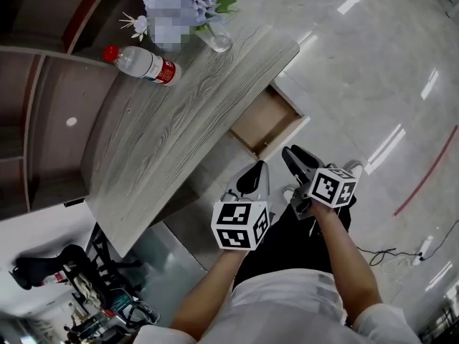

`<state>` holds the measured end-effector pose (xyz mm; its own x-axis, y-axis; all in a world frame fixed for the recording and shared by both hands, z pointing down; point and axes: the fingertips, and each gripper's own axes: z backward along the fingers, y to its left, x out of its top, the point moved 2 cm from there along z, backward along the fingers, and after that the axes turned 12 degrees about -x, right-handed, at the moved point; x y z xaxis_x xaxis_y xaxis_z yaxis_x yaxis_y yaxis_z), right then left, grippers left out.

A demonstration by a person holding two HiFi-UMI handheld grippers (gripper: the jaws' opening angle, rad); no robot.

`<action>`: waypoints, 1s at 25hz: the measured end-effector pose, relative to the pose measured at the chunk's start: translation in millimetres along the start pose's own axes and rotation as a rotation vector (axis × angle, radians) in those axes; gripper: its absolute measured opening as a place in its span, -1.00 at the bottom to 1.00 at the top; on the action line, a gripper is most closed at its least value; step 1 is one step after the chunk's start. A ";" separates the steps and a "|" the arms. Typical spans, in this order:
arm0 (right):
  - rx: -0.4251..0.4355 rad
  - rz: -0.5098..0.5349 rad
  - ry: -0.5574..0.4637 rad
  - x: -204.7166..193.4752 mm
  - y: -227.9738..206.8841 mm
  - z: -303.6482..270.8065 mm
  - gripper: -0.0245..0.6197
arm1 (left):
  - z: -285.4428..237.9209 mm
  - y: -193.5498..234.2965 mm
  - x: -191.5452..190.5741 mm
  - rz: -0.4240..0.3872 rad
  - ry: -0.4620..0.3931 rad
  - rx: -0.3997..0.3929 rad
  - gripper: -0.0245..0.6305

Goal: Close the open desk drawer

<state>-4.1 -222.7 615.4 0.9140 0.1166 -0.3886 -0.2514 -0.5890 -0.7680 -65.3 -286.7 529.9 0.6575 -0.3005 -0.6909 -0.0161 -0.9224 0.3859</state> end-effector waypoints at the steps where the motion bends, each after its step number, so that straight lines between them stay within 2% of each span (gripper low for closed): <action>1: 0.005 -0.018 -0.003 0.2 -1.8 -3.4 -0.55 | -2.2 1.8 -0.8 -0.003 0.006 -0.001 -0.92; 12: 0.045 -0.265 -0.002 -4.4 -19.9 -36.2 -0.23 | -9.3 12.3 -6.9 0.003 0.037 -0.001 -0.92; 18: 0.049 -0.335 -0.012 -7.8 -19.0 -50.4 -0.18 | -4.1 21.8 -9.0 0.007 0.041 0.022 -0.92; 25: 0.063 -0.366 0.010 -11.2 -18.9 -58.9 -0.18 | -3.5 23.4 -8.8 0.010 0.041 0.030 -0.92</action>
<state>9.2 -260.0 664.2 0.9501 0.3023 -0.0775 0.0738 -0.4589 -0.8854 -68.8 -304.8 547.2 0.6877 -0.3005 -0.6609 -0.0452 -0.9263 0.3742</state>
